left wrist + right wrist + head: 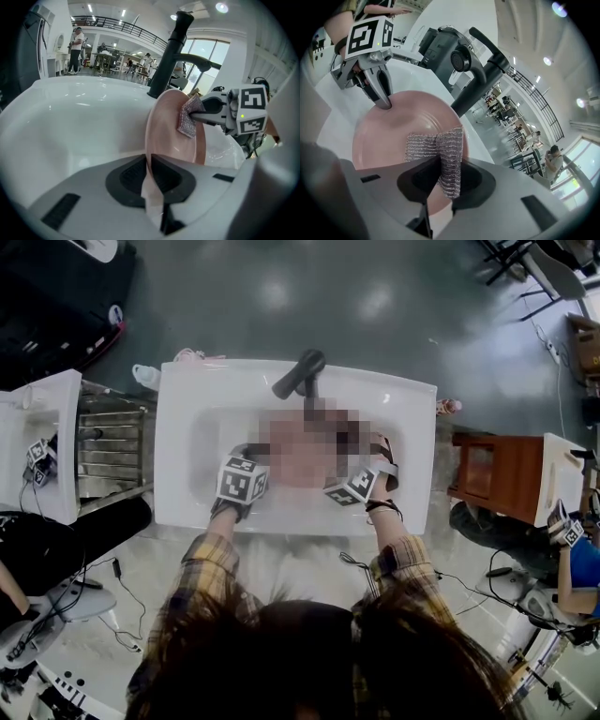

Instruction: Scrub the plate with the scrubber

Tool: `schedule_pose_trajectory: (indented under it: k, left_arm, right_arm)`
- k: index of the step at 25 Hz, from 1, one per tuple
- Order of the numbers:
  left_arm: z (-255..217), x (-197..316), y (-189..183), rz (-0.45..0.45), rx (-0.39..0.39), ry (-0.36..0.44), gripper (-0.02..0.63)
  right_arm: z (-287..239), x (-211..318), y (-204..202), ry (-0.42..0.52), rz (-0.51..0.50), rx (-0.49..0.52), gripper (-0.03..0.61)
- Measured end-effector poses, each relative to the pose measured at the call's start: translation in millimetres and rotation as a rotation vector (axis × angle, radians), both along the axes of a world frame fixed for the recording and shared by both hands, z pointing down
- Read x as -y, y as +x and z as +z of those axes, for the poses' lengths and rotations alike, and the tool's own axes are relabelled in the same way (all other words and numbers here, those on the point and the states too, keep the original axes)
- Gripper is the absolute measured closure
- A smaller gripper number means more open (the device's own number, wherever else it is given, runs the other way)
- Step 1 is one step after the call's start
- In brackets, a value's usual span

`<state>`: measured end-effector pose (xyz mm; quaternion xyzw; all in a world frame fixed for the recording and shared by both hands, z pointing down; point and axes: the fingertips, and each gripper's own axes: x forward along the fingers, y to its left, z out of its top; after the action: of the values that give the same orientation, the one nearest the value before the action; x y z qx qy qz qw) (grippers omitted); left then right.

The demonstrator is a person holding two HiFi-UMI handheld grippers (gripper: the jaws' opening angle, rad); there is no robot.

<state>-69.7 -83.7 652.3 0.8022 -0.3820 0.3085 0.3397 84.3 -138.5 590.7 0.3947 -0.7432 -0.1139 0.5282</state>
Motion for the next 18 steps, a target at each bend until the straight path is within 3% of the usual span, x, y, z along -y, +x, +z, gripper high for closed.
schedule_pose_trajectory:
  k: [18]
  left_arm:
    - [5,0,-5,-0.027,0.008,-0.024,0.586]
  right_arm:
    - [0,5,-60,-0.03,0.015,0.124,0.482]
